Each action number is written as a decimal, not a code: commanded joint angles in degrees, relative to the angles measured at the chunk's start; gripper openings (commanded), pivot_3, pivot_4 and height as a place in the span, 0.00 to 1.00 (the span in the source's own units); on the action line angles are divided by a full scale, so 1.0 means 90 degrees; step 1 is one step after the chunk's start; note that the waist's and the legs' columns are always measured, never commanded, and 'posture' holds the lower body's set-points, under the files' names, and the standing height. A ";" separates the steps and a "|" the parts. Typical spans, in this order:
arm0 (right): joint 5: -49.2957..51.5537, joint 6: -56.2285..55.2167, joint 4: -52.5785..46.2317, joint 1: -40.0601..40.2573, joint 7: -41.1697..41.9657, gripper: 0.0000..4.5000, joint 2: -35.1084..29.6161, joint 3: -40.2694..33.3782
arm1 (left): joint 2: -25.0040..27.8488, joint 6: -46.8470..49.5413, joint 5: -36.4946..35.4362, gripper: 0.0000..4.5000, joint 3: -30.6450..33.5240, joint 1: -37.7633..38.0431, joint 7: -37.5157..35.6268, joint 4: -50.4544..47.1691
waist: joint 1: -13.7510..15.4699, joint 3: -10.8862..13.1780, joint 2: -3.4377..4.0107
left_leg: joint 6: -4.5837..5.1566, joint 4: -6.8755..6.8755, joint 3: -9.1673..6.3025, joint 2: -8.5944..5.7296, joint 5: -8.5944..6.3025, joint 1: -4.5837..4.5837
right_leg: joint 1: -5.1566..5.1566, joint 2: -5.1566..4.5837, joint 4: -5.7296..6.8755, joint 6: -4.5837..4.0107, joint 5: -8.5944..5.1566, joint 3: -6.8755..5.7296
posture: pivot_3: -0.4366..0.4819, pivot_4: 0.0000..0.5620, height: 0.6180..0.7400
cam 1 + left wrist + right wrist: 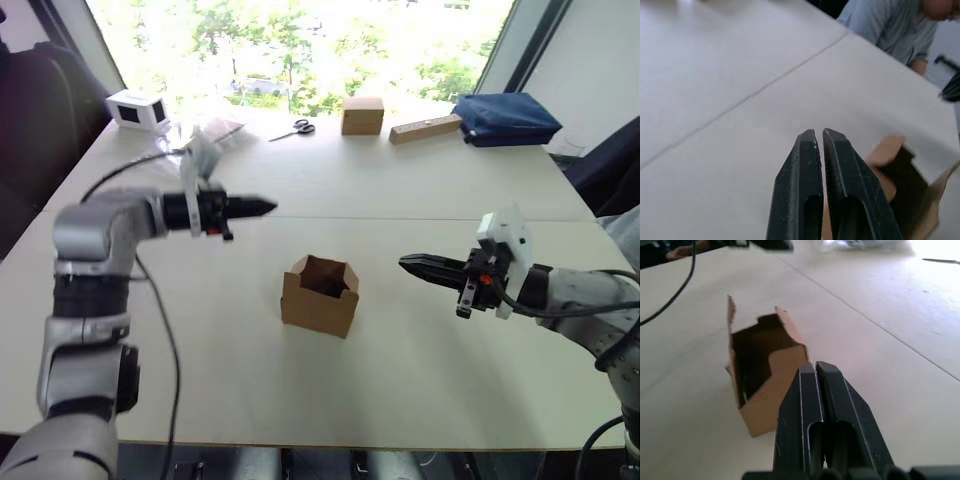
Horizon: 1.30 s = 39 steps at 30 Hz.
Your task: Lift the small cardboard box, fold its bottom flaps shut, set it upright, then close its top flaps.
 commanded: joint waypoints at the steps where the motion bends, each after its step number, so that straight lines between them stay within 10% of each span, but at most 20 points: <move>1: 0.0061 0.0085 -0.0227 0.0043 0.0121 0.00 -0.0171 0.0151 | 0.0256 -0.0503 0.0006 0.02 -0.0096 0.0277 0.0023 -0.0464 | 0.0039 -0.0001 -0.0002 | 0.0008 0.0001 -0.0001 -0.0012 -0.0004 0.0000 | 0.0005 -0.0014 -0.0001 0.0000 0.0000 -0.0004 | 0.48 0.27 1.00; 23: -0.2622 -0.1081 0.0346 0.0546 -0.0075 0.00 0.0128 0.2337 | -0.0187 -0.1121 0.0400 0.02 -0.1802 0.2055 0.0757 -0.1522 | -0.0011 -0.0011 -0.0004 | 0.0025 0.0003 0.0002 -0.0018 -0.0014 0.0013 | 0.0016 -0.0016 -0.0002 0.0001 0.0000 -0.0002 | 0.48 0.27 1.00; 39: -0.2532 -0.1016 0.0259 0.0679 0.0664 0.00 -0.0327 0.1590 | -0.0174 -0.1711 0.0128 0.02 -0.0783 0.2084 0.1131 -0.1219 | 0.0000 -0.0010 -0.0005 | 0.0025 0.0003 0.0000 -0.0016 -0.0014 0.0012 | 0.0017 -0.0018 -0.0004 0.0000 -0.0001 -0.0003 | 0.48 0.27 1.00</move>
